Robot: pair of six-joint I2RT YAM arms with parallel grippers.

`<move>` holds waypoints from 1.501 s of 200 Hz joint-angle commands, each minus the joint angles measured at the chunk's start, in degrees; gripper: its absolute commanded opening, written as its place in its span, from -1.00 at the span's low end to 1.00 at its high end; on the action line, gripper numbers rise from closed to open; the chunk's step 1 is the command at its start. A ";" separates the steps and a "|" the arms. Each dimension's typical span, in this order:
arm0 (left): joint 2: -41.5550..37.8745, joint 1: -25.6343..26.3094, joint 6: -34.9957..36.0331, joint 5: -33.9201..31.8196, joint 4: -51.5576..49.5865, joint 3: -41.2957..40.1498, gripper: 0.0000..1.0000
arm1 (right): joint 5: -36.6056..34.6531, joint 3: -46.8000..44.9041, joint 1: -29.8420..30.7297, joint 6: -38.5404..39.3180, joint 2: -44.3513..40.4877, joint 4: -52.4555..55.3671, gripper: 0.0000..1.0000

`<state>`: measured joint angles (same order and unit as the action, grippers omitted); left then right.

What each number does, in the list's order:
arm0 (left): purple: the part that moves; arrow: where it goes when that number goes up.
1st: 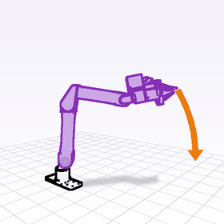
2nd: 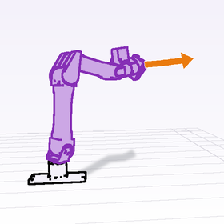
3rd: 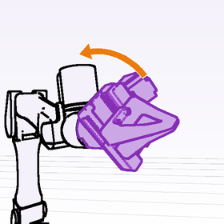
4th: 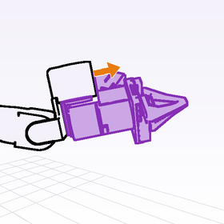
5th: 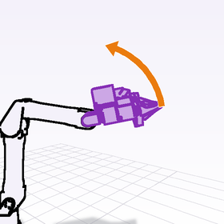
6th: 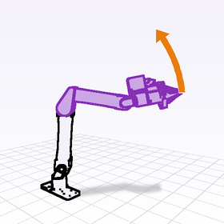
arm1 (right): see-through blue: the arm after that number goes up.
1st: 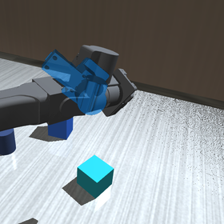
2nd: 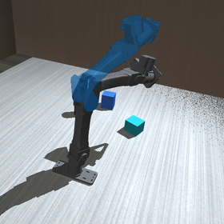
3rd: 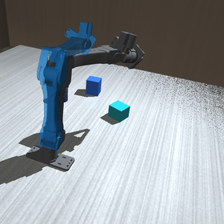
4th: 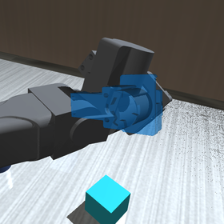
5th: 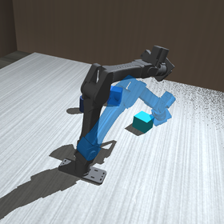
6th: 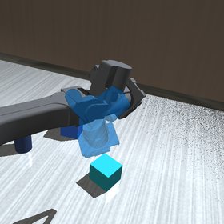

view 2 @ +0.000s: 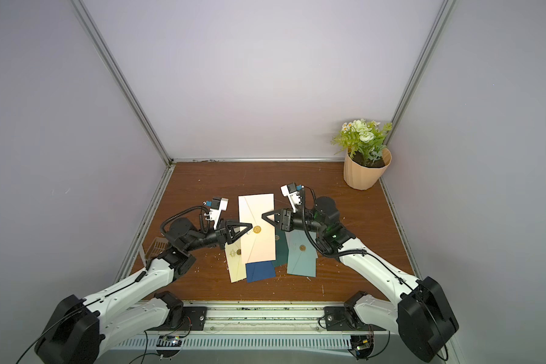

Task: Open the envelope
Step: Pick up the envelope from the envelope, then open the envelope flap on the envelope.

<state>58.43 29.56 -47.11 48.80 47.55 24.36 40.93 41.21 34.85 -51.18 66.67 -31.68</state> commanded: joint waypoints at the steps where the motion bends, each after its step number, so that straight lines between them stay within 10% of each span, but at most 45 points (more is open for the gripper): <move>1: 0.81 -0.43 -2.99 0.25 6.32 0.39 -1.00 | 1.54 -0.97 0.98 -2.92 -1.66 -9.36 -0.52; 65: 1.42 -1.11 0.35 -1.75 -0.43 2.24 -0.96 | 3.32 -1.18 3.02 -4.64 -0.59 -14.48 -1.00; 95: 0.69 -1.68 3.77 -3.94 -6.80 3.97 0.25 | 1.65 -0.54 3.20 -2.87 -1.18 -11.18 -1.00; 110: -0.90 -1.58 7.83 -7.45 -14.41 5.64 0.53 | -0.11 0.94 3.24 -0.83 -1.65 -6.98 -1.00; 154: -9.18 -1.68 20.00 -26.81 -37.83 10.31 0.66 | -8.57 6.48 3.60 5.60 -2.16 6.27 -1.00; 238: -12.92 4.01 27.95 -49.57 -50.37 13.66 0.64 | -39.66 18.10 10.60 12.46 1.34 26.96 -1.00; 300: -12.51 6.09 30.75 -50.52 -50.67 15.28 0.64 | -50.63 26.14 15.80 13.06 7.79 33.34 -1.00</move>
<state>46.13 34.89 -18.76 0.10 -1.80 37.80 -1.93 63.07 48.82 -39.38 73.12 -1.58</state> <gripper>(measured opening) 0.821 0.065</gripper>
